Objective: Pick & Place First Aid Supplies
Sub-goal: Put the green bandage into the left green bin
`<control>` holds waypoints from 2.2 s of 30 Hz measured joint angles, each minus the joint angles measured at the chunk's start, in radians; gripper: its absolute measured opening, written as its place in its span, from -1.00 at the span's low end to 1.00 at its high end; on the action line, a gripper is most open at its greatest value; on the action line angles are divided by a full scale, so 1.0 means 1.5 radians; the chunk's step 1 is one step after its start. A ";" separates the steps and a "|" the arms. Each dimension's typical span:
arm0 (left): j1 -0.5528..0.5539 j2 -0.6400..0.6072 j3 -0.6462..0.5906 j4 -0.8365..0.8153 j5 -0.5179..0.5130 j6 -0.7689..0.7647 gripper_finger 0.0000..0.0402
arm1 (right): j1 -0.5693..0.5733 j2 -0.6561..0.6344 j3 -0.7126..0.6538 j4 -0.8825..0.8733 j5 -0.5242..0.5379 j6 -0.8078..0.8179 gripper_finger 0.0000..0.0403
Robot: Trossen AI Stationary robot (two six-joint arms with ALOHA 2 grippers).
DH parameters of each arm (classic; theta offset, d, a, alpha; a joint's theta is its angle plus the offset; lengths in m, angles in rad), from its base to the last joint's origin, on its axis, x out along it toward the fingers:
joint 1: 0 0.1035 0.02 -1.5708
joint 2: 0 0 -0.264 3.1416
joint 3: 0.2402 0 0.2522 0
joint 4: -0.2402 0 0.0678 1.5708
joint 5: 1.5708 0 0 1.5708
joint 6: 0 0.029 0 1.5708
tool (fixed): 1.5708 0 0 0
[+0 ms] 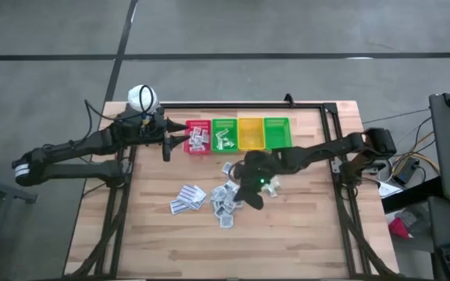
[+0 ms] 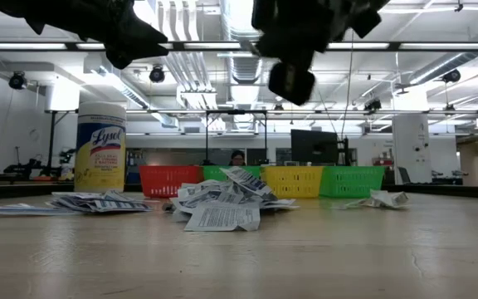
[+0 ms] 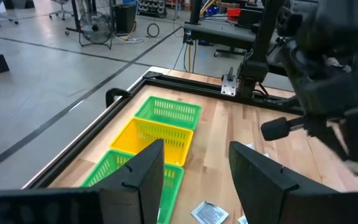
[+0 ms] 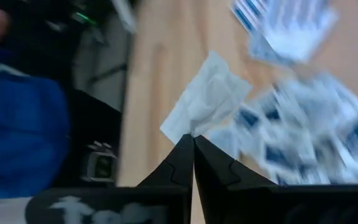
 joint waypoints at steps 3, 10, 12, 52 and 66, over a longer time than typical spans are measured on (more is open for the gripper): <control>0.000 0.000 0.000 0.000 0.000 -0.004 -0.13 | -0.018 0.000 0.000 0.090 -0.061 -0.008 -0.96; 0.000 0.000 0.000 0.000 0.000 -0.013 -0.13 | -0.068 0.000 0.000 0.295 -0.241 -0.005 -0.96; 0.000 0.000 0.000 0.000 0.001 -0.018 -0.13 | -0.083 0.000 0.000 0.349 -0.281 0.009 -0.96; 0.000 0.003 0.000 0.001 -0.005 -0.036 -0.13 | -0.339 0.109 0.229 -0.272 0.125 -0.229 -0.96; 0.000 0.003 0.000 0.001 -0.005 -0.037 -0.13 | -0.338 0.346 0.481 -0.501 0.154 -0.292 -0.96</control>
